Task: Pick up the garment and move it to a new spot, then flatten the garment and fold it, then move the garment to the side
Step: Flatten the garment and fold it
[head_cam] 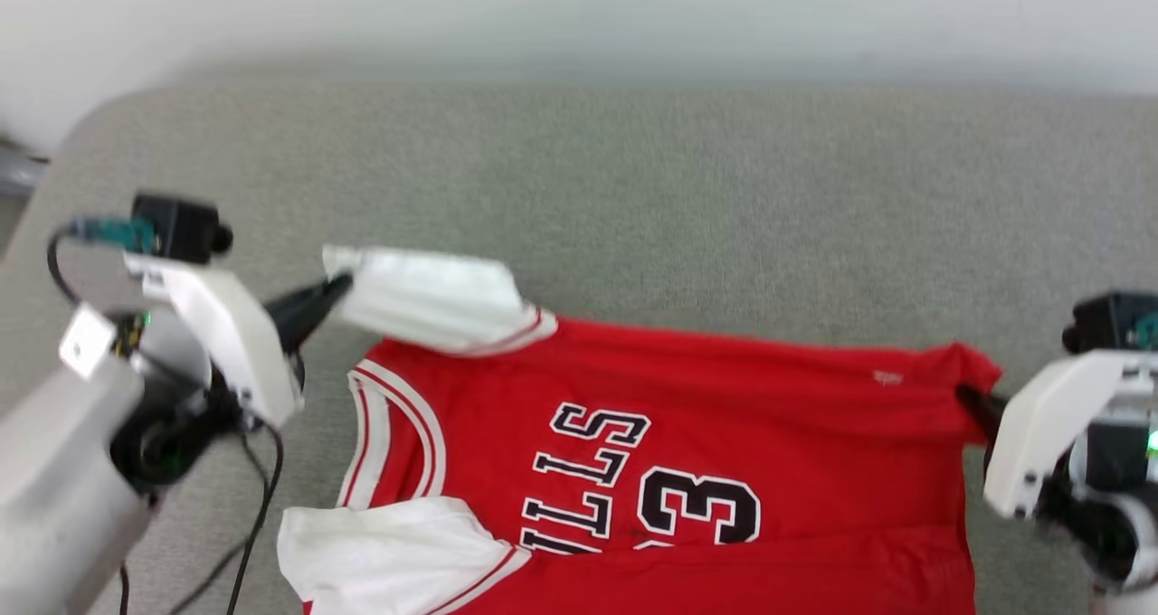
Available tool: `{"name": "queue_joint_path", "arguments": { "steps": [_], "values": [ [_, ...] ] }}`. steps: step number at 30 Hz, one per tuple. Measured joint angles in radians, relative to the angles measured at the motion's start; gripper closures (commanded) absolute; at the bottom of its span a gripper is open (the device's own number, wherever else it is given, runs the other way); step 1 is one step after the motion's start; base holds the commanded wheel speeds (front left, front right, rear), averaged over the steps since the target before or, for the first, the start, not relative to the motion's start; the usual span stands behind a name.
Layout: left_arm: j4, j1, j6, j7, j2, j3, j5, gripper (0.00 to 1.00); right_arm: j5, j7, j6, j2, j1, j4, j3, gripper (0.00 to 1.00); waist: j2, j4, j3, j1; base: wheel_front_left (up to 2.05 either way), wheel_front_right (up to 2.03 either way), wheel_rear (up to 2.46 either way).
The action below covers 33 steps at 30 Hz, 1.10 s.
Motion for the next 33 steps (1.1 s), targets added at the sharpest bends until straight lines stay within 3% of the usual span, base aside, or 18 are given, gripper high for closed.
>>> {"name": "queue_joint_path", "arguments": {
  "steps": [11,20,22,23,24,25,28,29,30,31,32,33],
  "values": [
    [-0.069,0.319,0.078,-0.111,-0.001,-0.064,-0.027,1.00,0.037,-0.117,0.000,0.064,0.261,-0.032,-0.026,1.00,0.0000,0.039,-0.119,-0.0001,0.00,0.00,0.00],
    [-0.057,0.459,0.101,-0.137,-0.048,-0.097,-0.081,1.00,0.062,-0.244,0.000,0.083,0.355,0.069,-0.026,1.00,0.0001,0.051,-0.152,-0.0001,0.00,0.00,0.00],
    [-0.037,0.473,0.109,-0.156,-0.052,-0.092,-0.087,1.00,0.063,-0.277,0.000,0.085,0.365,0.096,-0.022,0.95,0.0001,0.049,-0.155,0.0000,0.00,0.00,0.00],
    [-0.031,0.480,0.109,-0.165,-0.054,-0.090,-0.087,1.00,0.064,-0.292,0.000,0.085,0.371,0.108,-0.017,0.84,0.0000,0.048,-0.157,-0.0001,0.00,0.00,0.00],
    [-0.023,0.486,0.109,-0.178,-0.056,-0.087,-0.087,1.00,0.067,-0.311,0.000,0.085,0.378,0.119,-0.012,0.84,0.0000,0.048,-0.159,0.0000,0.00,0.00,0.00],
    [-0.016,0.492,0.108,-0.185,-0.059,-0.084,-0.089,1.00,0.072,-0.328,0.000,0.084,0.384,0.131,-0.006,0.00,0.0000,0.047,-0.160,0.0000,0.00,0.00,0.00],
    [0.003,0.500,0.108,-0.205,-0.067,-0.082,-0.089,1.00,0.082,-0.389,0.000,0.083,0.391,0.151,0.001,0.00,0.0000,0.044,-0.163,0.0000,0.00,0.00,0.00],
    [0.008,0.501,0.108,-0.210,-0.067,-0.081,-0.087,0.84,0.083,-0.413,0.000,0.081,0.392,0.154,0.004,0.00,0.0000,0.044,-0.164,-0.0001,0.00,0.00,0.00],
    [0.011,0.503,0.109,-0.222,-0.069,-0.077,-0.086,0.57,0.083,-0.435,0.000,0.080,0.393,0.155,0.008,0.00,0.0001,0.043,-0.165,0.0000,0.00,0.00,0.00],
    [0.016,0.503,0.113,-0.232,-0.069,-0.075,-0.082,0.18,0.083,-0.457,0.000,0.076,0.395,0.156,0.017,0.00,0.0000,0.042,-0.166,0.0000,0.00,0.00,0.00],
    [0.017,0.503,0.115,-0.239,-0.071,-0.074,-0.079,0.18,0.083,-0.481,0.000,0.074,0.398,0.155,0.024,0.00,0.0000,0.041,-0.168,0.0000,0.00,0.00,0.00],
    [0.019,0.504,0.123,-0.248,-0.074,-0.072,-0.076,0.00,0.085,-0.508,0.000,0.074,0.398,0.148,0.030,0.00,0.0000,0.041,-0.171,0.0001,0.00,0.00,0.00]
  ]
}}
